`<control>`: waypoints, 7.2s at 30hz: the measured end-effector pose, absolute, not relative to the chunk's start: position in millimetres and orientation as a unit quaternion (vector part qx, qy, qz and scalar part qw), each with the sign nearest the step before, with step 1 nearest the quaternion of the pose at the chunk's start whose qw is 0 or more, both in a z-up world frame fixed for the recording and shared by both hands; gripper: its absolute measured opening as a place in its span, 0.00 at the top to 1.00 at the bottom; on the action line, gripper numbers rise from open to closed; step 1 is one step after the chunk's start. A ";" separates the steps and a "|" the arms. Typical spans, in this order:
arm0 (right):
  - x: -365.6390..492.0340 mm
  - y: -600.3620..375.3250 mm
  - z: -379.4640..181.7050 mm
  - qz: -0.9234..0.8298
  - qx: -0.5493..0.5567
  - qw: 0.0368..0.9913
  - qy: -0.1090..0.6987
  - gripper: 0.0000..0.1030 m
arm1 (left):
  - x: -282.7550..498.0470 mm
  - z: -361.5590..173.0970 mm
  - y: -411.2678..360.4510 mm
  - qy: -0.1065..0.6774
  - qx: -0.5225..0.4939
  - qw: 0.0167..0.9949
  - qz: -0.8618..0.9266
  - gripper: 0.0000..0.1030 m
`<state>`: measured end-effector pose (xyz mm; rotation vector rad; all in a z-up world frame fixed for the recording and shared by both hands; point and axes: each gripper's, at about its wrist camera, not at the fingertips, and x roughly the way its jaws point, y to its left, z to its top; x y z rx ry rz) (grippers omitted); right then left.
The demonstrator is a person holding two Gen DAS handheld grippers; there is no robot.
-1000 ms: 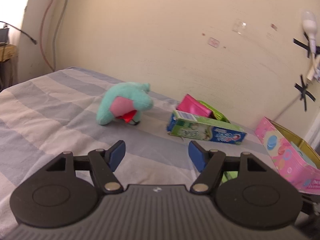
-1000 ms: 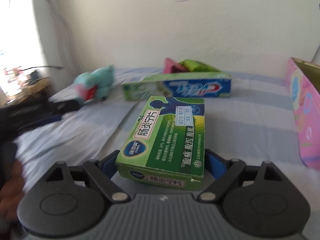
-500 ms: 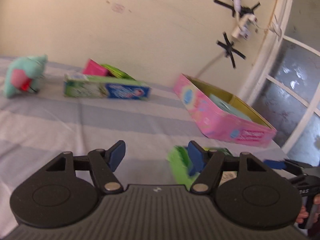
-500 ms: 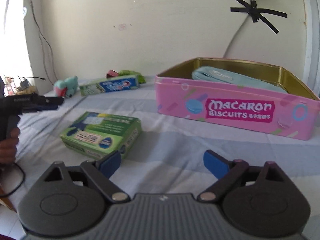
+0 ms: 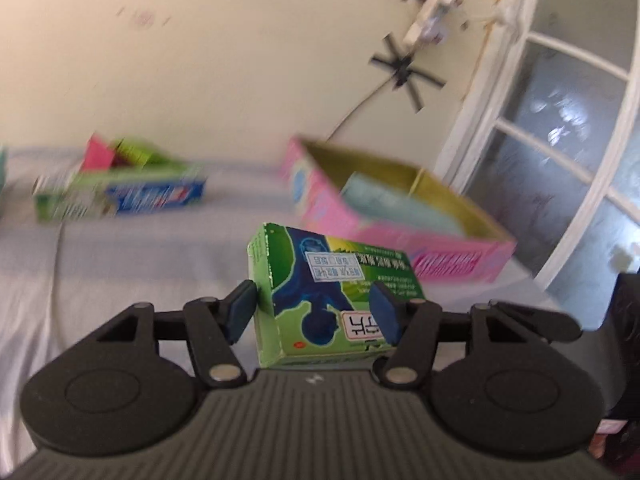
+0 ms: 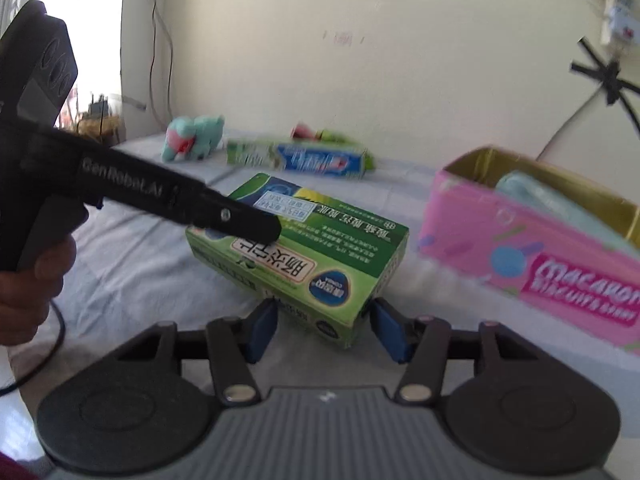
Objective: Organize objects
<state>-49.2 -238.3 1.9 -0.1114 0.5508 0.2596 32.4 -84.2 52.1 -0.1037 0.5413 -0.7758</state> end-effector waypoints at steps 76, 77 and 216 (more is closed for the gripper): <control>-56.0 -125.9 34.3 0.154 -0.329 0.893 0.265 0.72 | 89.7 30.9 83.1 0.252 -0.215 0.929 -0.168 0.30; -68.9 -123.6 25.2 0.154 -0.354 0.886 0.258 0.71 | 80.6 35.0 76.3 0.250 -0.212 0.924 -0.196 0.28; 238.7 -185.1 -17.1 0.099 0.134 0.916 0.365 0.29 | 131.4 12.0 93.5 0.254 -0.190 0.948 -0.035 0.37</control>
